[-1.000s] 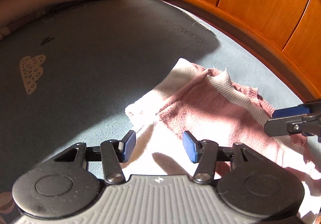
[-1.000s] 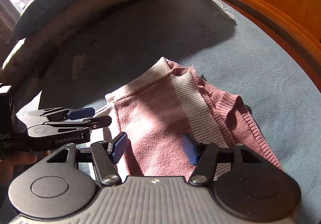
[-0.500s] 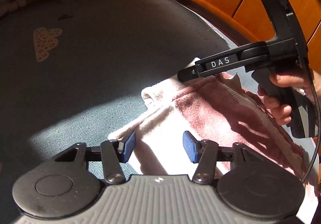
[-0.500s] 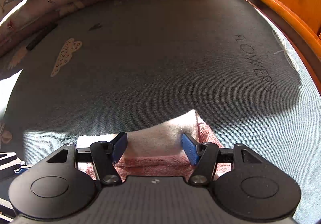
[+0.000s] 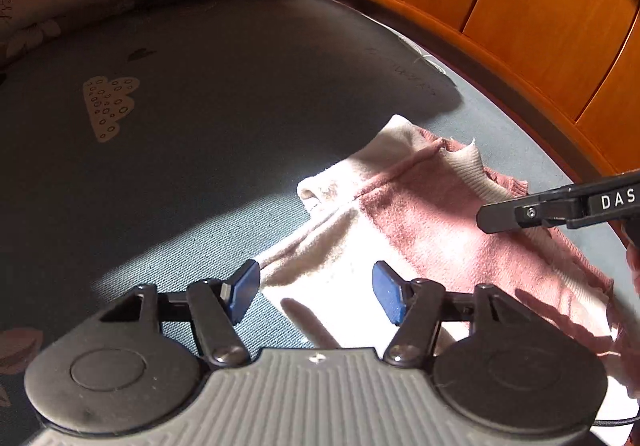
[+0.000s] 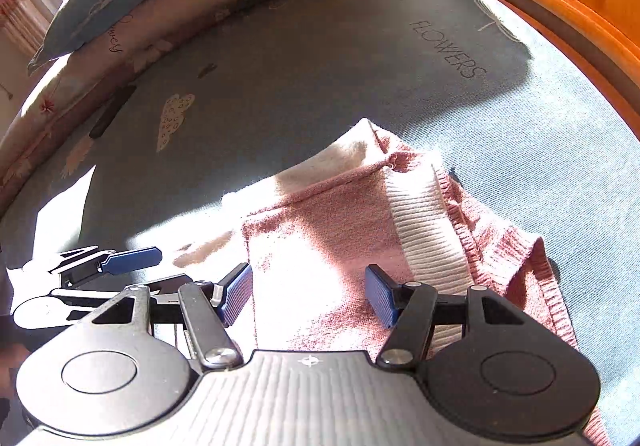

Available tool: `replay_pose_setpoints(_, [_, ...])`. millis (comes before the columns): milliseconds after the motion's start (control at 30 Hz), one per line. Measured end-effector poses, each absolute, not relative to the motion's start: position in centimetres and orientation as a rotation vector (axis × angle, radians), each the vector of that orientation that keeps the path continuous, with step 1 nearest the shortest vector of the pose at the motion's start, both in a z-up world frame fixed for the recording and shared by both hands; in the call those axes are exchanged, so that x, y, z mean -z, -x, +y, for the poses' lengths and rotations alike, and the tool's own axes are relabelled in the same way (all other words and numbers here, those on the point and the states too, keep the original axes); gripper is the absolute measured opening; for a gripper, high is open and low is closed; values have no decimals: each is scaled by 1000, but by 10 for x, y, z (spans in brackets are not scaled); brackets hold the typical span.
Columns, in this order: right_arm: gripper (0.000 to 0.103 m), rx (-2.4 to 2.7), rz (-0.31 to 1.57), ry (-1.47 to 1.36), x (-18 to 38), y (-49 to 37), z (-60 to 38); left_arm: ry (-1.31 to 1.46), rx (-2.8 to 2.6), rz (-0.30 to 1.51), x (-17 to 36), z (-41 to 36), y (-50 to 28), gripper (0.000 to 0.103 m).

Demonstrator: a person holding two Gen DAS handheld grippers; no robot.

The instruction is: Fold clothes

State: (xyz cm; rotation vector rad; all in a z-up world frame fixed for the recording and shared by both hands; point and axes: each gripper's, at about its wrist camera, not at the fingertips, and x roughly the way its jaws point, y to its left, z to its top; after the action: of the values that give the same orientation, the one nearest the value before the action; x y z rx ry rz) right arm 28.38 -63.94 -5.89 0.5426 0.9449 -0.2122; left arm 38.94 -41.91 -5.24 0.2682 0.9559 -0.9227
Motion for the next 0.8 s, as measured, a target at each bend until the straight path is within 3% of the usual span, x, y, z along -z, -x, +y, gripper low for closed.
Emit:
replay_pose_setpoints(133, [65,317,957,-551,78,-276,-655,-277,903,977,51,-410,-382,62])
replay_pose_setpoints(300, [66,342,906,-613,60,-261,-665,-294,898,974,46,-403,-371,62])
replay_pose_setpoints(500, [69,270,983,-595,76,-261,-643,-306,897,983,44,-407,-359,63])
replay_pose_setpoints(800, [69,312,914,-698,53,-222,-641,-357,912,957,36,-417,-342,64])
